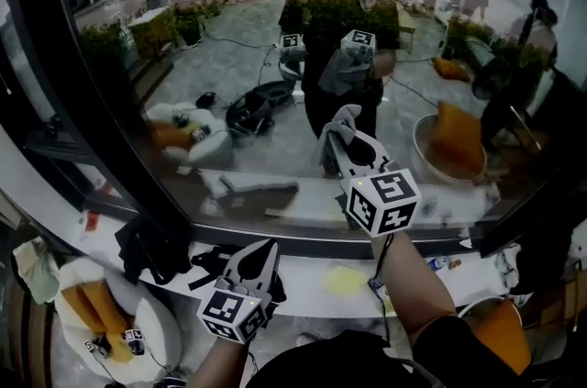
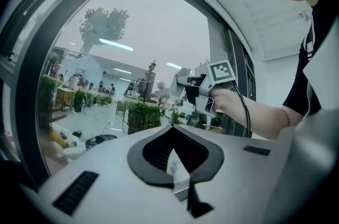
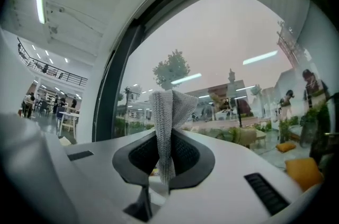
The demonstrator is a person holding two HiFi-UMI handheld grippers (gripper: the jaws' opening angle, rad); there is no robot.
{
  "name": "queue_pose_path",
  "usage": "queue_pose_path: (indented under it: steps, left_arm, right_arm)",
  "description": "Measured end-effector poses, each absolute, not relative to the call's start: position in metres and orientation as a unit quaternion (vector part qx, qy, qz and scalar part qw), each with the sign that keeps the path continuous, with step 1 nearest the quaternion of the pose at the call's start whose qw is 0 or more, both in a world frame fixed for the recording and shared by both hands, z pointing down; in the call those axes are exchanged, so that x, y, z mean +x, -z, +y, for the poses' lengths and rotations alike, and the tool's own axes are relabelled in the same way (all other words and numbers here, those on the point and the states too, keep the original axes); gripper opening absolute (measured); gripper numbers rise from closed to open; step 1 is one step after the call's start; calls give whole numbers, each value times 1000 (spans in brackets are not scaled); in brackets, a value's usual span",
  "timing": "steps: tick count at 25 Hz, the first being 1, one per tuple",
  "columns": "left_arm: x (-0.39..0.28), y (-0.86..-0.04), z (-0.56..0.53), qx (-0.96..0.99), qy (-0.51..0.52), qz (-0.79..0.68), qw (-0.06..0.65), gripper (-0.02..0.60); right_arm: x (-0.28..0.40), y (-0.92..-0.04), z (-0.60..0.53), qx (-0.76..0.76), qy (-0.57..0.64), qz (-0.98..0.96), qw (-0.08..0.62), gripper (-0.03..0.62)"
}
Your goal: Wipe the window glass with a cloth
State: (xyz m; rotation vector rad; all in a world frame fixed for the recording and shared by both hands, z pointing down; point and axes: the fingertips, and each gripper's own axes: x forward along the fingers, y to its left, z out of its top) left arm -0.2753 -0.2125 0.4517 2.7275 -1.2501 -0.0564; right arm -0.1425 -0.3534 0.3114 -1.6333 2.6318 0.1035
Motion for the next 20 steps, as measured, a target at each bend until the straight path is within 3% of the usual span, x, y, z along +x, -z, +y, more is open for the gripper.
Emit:
queue_pose_path:
  steps: [16, 20]
  left_arm:
    - [-70, -486, -96, 956, -8, -250, 153, 6]
    - [-28, -489, -48, 966, -24, -215, 138, 6]
  right_arm:
    - [70, -430, -129, -646, 43, 761, -34, 52]
    - [101, -441, -62, -658, 60, 749, -48, 52]
